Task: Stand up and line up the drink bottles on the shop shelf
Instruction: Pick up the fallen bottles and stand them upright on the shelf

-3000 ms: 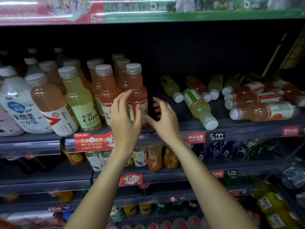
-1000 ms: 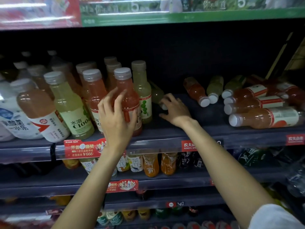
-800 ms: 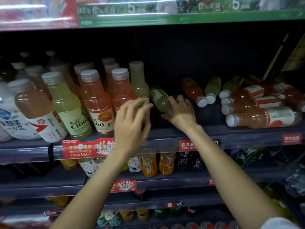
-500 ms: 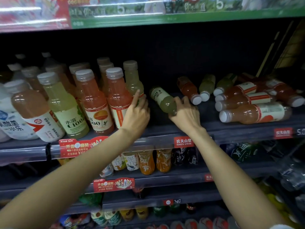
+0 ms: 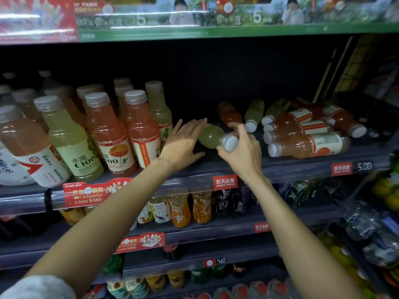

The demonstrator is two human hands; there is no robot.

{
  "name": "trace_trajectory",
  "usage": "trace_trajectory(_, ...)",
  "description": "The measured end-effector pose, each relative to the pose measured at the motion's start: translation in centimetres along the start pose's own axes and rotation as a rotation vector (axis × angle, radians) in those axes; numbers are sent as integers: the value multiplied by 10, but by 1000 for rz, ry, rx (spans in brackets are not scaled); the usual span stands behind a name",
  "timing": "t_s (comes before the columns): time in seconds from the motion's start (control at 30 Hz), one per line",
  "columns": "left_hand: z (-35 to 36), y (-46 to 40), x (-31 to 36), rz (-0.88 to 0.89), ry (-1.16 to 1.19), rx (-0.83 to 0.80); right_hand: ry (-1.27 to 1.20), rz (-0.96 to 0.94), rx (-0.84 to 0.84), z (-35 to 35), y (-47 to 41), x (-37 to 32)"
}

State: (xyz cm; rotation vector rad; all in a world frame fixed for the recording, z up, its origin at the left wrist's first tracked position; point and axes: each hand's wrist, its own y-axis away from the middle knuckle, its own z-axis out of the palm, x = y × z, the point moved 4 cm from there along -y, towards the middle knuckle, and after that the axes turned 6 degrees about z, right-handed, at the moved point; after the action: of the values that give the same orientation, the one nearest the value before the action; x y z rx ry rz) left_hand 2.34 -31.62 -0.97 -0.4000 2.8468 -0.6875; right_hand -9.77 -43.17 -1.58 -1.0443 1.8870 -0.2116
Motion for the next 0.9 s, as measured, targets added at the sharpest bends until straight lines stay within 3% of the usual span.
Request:
trace_trajectory(0.13, 1, -11, 6, -81, 442, 80, -369, 33, 27, -23, -10, -9)
trace_trajectory(0.23, -4, -12, 7, -152, 518, 204, -703, 105, -63, -23, -24, -13)
trace_trajectory(0.3, -4, -9, 9, -262, 629, 259, -683, 93, -163, -14, -28, -12)
trace_trajectory(0.4, 1, -4, 5, -440, 819, 314, -395, 55, -318, 12, -18, -3)
trace_trajectory(0.57, -6, 16, -2, -620, 605, 466, -335, 25, -345, 47, 6, -8)
trace_trajectory(0.7, -27, 41, 10, -477, 398, 622, -391, 24, -350, 61, 6, -17)
trace_trajectory(0.8, -32, 51, 13, -332, 203, 609, -397, 24, -387, 69, 5, -21)
trace_trajectory(0.9, -26, 54, 10, -301, 118, 551, -416, 12, -452, 79, 5, -27)
